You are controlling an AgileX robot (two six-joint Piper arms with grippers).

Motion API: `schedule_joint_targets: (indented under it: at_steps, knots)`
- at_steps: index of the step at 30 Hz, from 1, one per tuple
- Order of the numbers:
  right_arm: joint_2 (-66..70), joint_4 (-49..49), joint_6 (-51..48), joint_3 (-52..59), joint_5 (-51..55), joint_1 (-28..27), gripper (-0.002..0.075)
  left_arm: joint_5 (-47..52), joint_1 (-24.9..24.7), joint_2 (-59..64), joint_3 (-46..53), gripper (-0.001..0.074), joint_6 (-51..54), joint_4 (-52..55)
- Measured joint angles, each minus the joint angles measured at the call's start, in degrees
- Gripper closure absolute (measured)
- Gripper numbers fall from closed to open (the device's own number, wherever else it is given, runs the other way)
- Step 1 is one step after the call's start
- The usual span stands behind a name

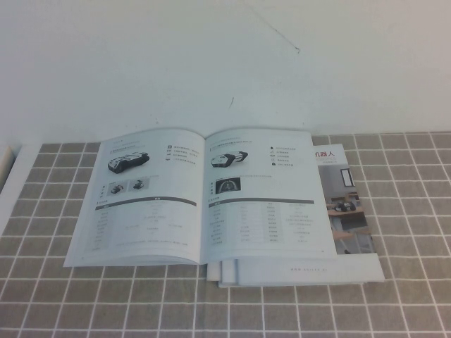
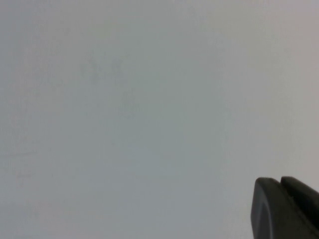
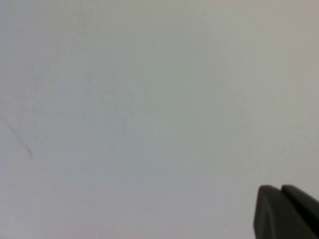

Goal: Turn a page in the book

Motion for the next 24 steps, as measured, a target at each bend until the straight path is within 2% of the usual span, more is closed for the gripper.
schedule_joint_targets:
  at_steps: [11,14,19,22,24]
  knots:
    - [0.00,1.11,10.33,-0.37,-18.24,0.00,0.0729,-4.33,0.00,0.00,0.00,0.0739,0.00,-0.23]
    - [0.00,1.11,10.84,-4.54,-14.56,0.00,0.0729,-6.49,0.00,0.00,0.00,0.0739,-0.91,-0.23]
    - [0.00,1.00,10.88,-16.06,-2.62,0.00,0.0729,-8.27,0.00,-0.04,-0.12,0.0739,-3.63,-0.47]
    - [0.15,0.90,10.10,-22.87,4.18,0.00,0.0729,-4.59,0.00,-0.13,-2.83,0.0739,-3.91,-0.47]
    - [1.30,0.90,9.99,-27.13,8.71,0.00,0.0729,1.51,0.00,-0.13,-6.59,0.0739,-4.12,-0.99]
